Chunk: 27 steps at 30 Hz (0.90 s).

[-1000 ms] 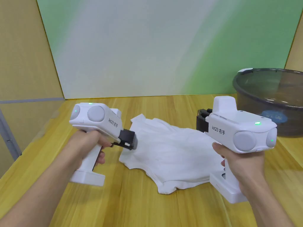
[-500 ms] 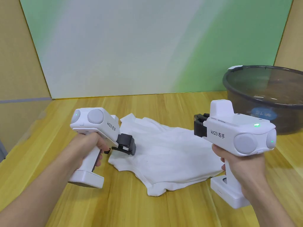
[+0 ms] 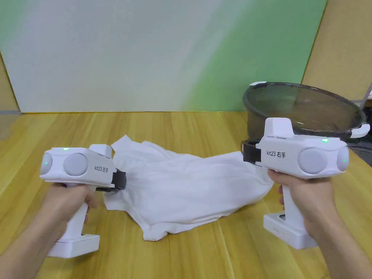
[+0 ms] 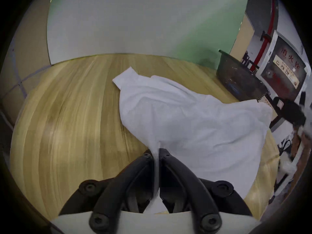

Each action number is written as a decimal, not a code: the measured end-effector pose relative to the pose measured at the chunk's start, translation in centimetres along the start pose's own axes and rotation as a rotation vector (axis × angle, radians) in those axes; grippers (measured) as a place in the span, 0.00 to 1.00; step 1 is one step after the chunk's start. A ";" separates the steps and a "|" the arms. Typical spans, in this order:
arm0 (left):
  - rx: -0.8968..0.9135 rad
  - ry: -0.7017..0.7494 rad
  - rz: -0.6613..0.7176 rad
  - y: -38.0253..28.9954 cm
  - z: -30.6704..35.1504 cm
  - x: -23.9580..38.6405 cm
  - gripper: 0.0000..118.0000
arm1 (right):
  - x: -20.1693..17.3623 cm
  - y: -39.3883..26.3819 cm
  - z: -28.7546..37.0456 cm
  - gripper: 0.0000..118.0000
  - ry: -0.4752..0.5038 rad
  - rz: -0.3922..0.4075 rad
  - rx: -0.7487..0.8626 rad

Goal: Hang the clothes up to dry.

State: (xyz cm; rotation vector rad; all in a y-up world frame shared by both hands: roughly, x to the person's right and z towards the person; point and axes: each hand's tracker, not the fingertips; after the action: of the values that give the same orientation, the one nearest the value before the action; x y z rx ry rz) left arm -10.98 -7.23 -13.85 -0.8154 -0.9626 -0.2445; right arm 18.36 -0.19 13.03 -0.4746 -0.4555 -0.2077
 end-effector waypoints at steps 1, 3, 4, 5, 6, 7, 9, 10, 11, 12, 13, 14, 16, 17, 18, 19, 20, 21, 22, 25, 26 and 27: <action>0.016 0.002 -0.015 -0.2 0.4 0.5 0.01 | 1.3 0.7 -0.2 0.06 -0.011 0.012 -0.038; 0.037 0.041 -0.021 -0.6 0.7 1.2 0.01 | 3.4 1.8 -0.8 0.06 -0.069 0.015 -0.081; 0.044 0.037 -0.022 -0.8 0.9 1.4 0.01 | 4.2 2.0 -1.2 0.16 -0.090 0.002 -0.081; 0.052 0.035 -0.022 -0.6 0.8 1.4 0.01 | 5.0 2.2 -1.7 0.53 -0.076 -0.009 -0.100; 0.061 0.041 -0.025 -0.7 0.9 1.5 0.01 | 5.9 2.3 -2.4 0.65 -0.045 -0.031 -0.159; 0.081 0.046 -0.026 -0.9 1.1 1.7 0.01 | 6.7 2.1 -3.2 0.75 -0.013 -0.071 -0.190; 0.087 0.051 -0.034 -0.8 1.1 1.6 0.01 | 6.5 1.5 -3.3 1.00 -0.049 -0.049 -0.210; 0.094 0.052 -0.032 -0.8 1.2 1.6 0.01 | 5.3 1.7 -2.5 0.99 -0.030 -0.055 -0.182; 0.095 0.049 -0.025 -0.8 1.3 1.5 0.01 | 4.8 1.5 -2.5 0.99 -0.020 -0.085 -0.184; 0.098 0.045 -0.024 -0.8 1.3 1.5 0.01 | 4.4 1.3 -2.5 0.99 -0.026 -0.108 -0.186; 0.100 0.043 -0.017 -0.7 1.2 1.3 0.01 | 3.9 1.0 -2.7 0.99 -0.028 -0.134 -0.206; 0.101 0.040 -0.014 -0.8 1.2 1.2 0.01 | 6.4 0.5 -4.3 0.99 -0.010 -0.150 -0.246; 0.105 0.039 -0.009 -0.9 1.3 1.2 0.01 | 6.7 -0.3 -5.1 0.93 0.022 -0.162 -0.266; 0.109 0.037 -0.006 -1.0 1.2 1.1 0.01 | 6.6 -0.7 -5.3 0.80 0.023 -0.178 -0.270; 0.115 0.034 0.002 -1.1 1.2 1.0 0.01 | 6.9 -1.1 -5.8 0.60 0.035 -0.189 -0.273; 0.121 0.030 0.011 -1.2 1.3 0.9 0.01 | 7.3 -1.5 -6.3 0.28 0.058 -0.204 -0.273; 0.123 0.027 0.010 -1.2 1.3 0.9 0.01 | 7.3 -1.8 -6.8 0.12 0.065 -0.231 -0.301; 0.133 0.026 0.010 -1.4 1.3 0.9 0.01 | 7.2 -1.8 -6.8 0.12 0.031 -0.239 -0.295; 0.151 0.027 0.022 -1.6 1.4 0.8 0.01 | 7.1 -2.1 -6.8 0.12 0.018 -0.202 -0.275; 0.224 0.016 0.062 -1.9 1.8 0.8 0.01 | 6.0 -1.4 -6.0 0.11 -0.006 -0.077 -0.169; 0.263 0.021 0.075 -2.0 2.0 0.9 0.01 | 4.0 -1.7 -4.2 0.11 -0.062 -0.023 -0.088; 0.301 0.026 0.086 -1.9 2.3 1.0 0.01 | 3.0 -1.6 -3.7 0.11 -0.090 0.005 -0.074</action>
State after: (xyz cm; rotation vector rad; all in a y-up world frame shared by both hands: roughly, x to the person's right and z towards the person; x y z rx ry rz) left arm -12.86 -6.77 -11.33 -0.5736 -0.9108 -0.0335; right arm 21.88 -3.65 12.19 -0.5587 -0.5356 -0.1992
